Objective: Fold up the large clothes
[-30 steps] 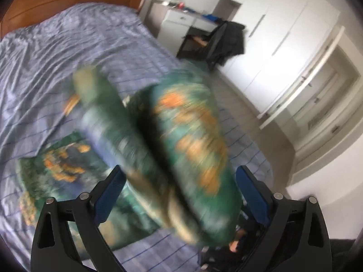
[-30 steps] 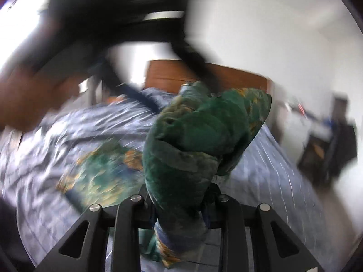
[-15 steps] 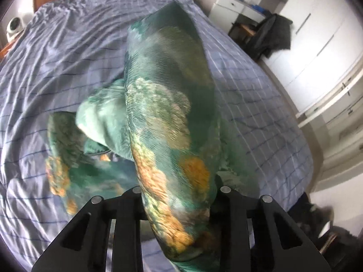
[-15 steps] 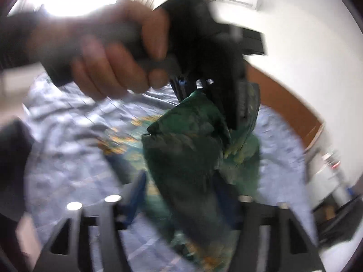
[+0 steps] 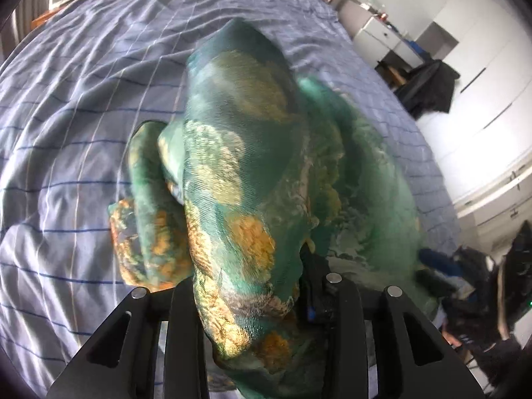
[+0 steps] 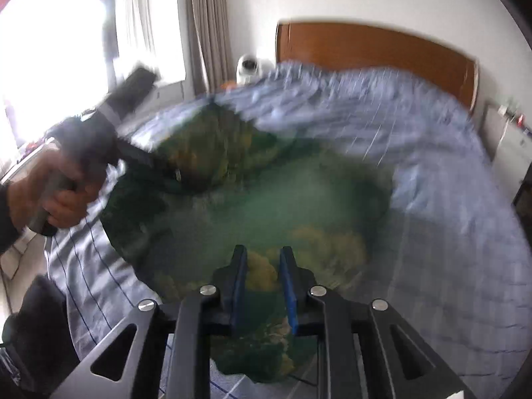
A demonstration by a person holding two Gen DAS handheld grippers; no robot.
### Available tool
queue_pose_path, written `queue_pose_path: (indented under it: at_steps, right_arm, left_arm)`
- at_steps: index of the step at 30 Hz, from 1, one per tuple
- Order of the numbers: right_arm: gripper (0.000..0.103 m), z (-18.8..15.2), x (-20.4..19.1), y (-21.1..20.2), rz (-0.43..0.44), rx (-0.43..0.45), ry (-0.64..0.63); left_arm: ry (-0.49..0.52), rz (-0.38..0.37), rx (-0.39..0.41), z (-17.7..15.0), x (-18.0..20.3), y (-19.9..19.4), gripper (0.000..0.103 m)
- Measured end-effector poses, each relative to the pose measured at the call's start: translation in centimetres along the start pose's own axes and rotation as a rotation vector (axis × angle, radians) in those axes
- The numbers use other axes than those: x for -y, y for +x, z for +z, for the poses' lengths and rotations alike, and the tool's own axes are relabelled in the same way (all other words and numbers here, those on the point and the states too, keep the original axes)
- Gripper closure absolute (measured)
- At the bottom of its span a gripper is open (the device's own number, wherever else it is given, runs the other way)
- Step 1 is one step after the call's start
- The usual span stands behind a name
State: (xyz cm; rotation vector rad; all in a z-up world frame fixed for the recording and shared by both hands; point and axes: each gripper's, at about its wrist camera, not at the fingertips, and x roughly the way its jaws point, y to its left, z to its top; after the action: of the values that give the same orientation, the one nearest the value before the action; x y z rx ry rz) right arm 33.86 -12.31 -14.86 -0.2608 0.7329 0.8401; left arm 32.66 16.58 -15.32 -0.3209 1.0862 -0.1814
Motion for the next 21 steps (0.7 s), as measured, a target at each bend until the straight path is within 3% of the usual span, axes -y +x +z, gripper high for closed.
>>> queue_pose_path:
  at_steps: [5, 10, 14, 19, 21]
  right_arm:
    - [0.085, -3.0, 1.0, 5.3, 0.035, -0.093, 0.115]
    - [0.085, -2.8, 0.7, 6.3, -0.002, -0.129, 0.102]
    - [0.085, 0.9, 0.8, 4.5, 0.030, -0.207, 0.087]
    - [0.082, 9.5, 3.4, 4.6, -0.010, -0.069, 0.160]
    - [0.082, 11.3, 4.5, 7.0, -0.013, -0.082, 0.200]
  left_arm:
    - [-0.050, -0.008, -0.033, -1.0, -2.7, 2.9, 0.061]
    - [-0.082, -0.040, -0.007, -1.6, -3.3, 3.3, 0.060]
    - [-0.079, -0.032, 0.005, -2.1, -3.5, 3.3, 0.059]
    - [-0.074, -0.030, 0.008, -2.1, -4.0, 3.4, 0.059]
    - [-0.071, -0.027, 0.008, -2.3, -3.9, 3.3, 0.058]
